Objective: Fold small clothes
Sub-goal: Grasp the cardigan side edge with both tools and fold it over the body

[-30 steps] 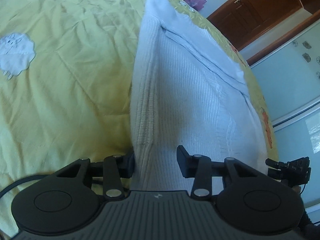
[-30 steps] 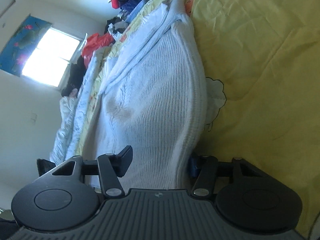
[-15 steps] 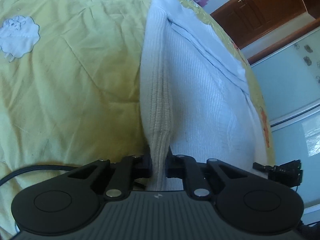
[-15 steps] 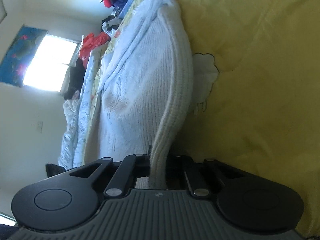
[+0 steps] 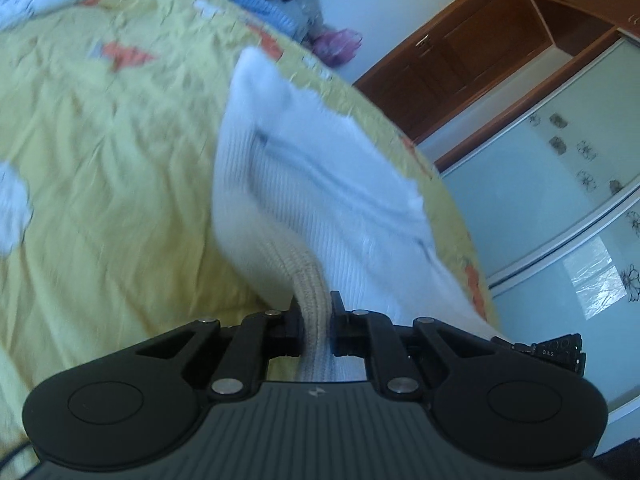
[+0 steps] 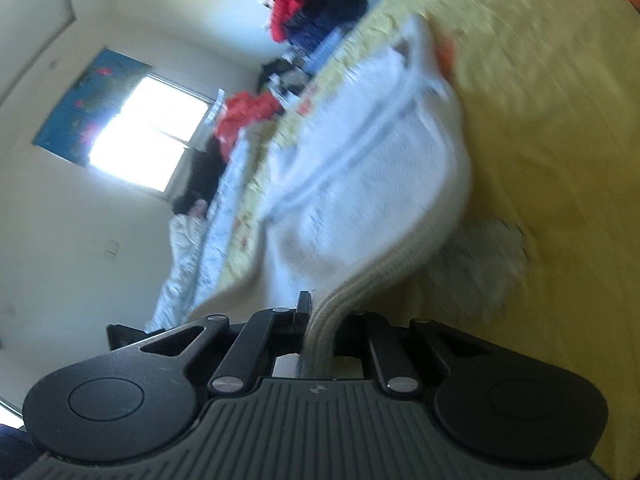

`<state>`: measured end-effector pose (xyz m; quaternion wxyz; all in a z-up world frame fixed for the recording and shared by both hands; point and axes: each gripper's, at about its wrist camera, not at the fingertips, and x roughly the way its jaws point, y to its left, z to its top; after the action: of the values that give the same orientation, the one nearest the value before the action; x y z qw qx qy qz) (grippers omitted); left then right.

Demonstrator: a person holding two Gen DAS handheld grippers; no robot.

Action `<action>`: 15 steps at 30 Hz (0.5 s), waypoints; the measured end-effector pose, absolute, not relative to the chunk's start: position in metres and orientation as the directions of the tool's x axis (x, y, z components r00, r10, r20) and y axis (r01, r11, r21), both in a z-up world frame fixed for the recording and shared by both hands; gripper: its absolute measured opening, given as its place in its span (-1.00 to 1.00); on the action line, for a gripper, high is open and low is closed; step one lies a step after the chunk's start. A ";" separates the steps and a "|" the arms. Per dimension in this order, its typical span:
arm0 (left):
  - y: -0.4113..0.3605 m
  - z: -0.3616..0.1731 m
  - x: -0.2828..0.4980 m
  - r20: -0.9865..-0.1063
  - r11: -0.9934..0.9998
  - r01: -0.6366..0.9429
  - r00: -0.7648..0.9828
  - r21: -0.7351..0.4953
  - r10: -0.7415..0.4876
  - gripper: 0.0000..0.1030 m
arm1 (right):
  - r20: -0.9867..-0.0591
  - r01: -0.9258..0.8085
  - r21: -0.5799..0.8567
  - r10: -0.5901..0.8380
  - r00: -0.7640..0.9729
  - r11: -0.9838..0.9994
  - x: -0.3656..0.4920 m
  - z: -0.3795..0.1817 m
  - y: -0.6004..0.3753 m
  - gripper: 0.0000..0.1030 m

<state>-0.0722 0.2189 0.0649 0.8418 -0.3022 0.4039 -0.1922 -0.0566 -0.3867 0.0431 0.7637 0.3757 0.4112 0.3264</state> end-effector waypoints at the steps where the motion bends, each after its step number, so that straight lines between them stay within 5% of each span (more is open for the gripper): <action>1: 0.219 0.068 -0.068 -0.553 0.740 0.083 0.610 -0.667 -0.567 -0.79 | -0.368 -0.200 0.844 0.810 0.457 0.497 -0.052 0.047 -0.386 -0.79; 15: 0.219 0.099 0.066 -0.463 0.720 0.060 0.727 -0.691 -0.506 -0.79 | -0.244 -0.256 0.854 0.785 0.570 0.452 0.080 0.075 -0.387 -0.79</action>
<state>0.0658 0.2185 0.0994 0.8663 -0.3366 0.3310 -0.1635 0.0796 -0.3866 0.0754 0.7875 0.4058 0.3255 0.3305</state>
